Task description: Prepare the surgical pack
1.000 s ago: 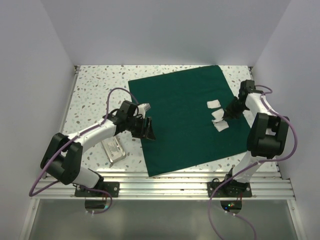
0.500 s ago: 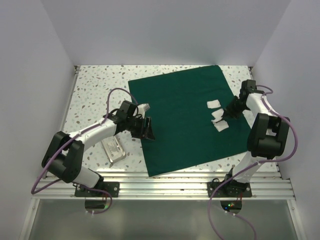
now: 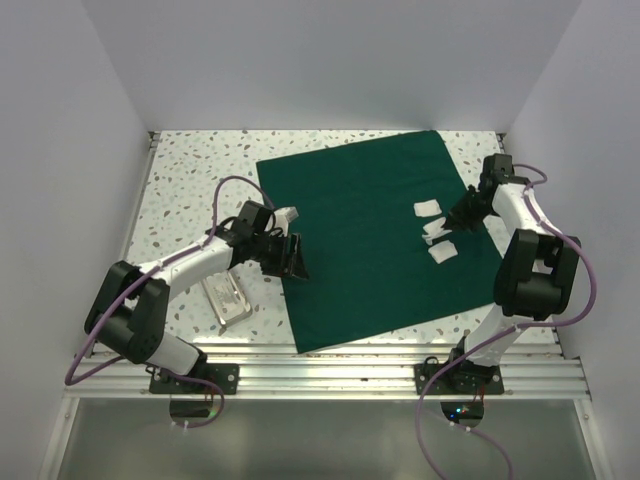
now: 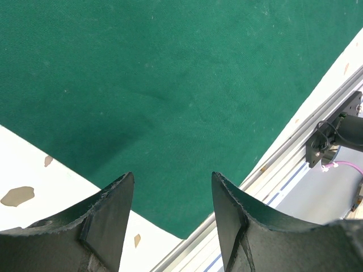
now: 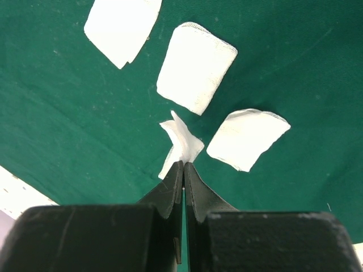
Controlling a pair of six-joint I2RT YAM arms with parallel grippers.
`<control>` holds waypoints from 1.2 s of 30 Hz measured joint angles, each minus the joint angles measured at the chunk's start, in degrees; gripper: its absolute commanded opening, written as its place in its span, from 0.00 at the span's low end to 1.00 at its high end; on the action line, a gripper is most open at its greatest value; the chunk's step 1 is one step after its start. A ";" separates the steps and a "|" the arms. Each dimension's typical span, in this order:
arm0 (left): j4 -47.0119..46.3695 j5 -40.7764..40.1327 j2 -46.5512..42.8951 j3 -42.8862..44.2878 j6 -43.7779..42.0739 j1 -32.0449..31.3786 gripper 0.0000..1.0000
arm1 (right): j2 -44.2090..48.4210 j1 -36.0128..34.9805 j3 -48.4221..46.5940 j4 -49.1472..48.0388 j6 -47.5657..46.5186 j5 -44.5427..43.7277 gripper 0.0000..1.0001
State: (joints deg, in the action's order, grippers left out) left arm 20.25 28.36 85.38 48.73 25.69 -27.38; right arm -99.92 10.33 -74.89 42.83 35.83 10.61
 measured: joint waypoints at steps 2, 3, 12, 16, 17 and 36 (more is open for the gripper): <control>0.02 0.00 0.00 0.02 0.00 0.00 0.61 | 0.00 0.00 0.00 0.02 0.04 0.09 0.00; 0.00 0.00 0.00 0.02 -0.02 0.00 0.61 | 0.00 0.00 0.00 0.00 0.02 0.13 0.00; 0.00 0.02 0.02 0.02 0.00 0.37 0.61 | -0.07 -0.17 0.07 -0.96 0.28 1.49 0.00; -0.02 0.17 0.13 0.02 0.02 0.37 0.61 | -0.09 -0.20 1.46 -1.97 0.28 1.90 0.00; -0.02 0.20 0.15 0.02 0.02 0.37 0.61 | -0.09 -0.20 2.16 -2.27 0.28 2.05 0.00; -0.04 0.63 0.15 0.02 0.07 0.37 0.61 | -0.13 2.34 4.63 -0.68 -2.40 0.39 0.00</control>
State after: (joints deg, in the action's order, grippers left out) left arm 20.21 28.99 85.54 48.75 25.76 -27.00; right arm -100.05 12.67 -70.26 42.15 33.43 11.00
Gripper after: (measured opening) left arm 0.608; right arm 0.012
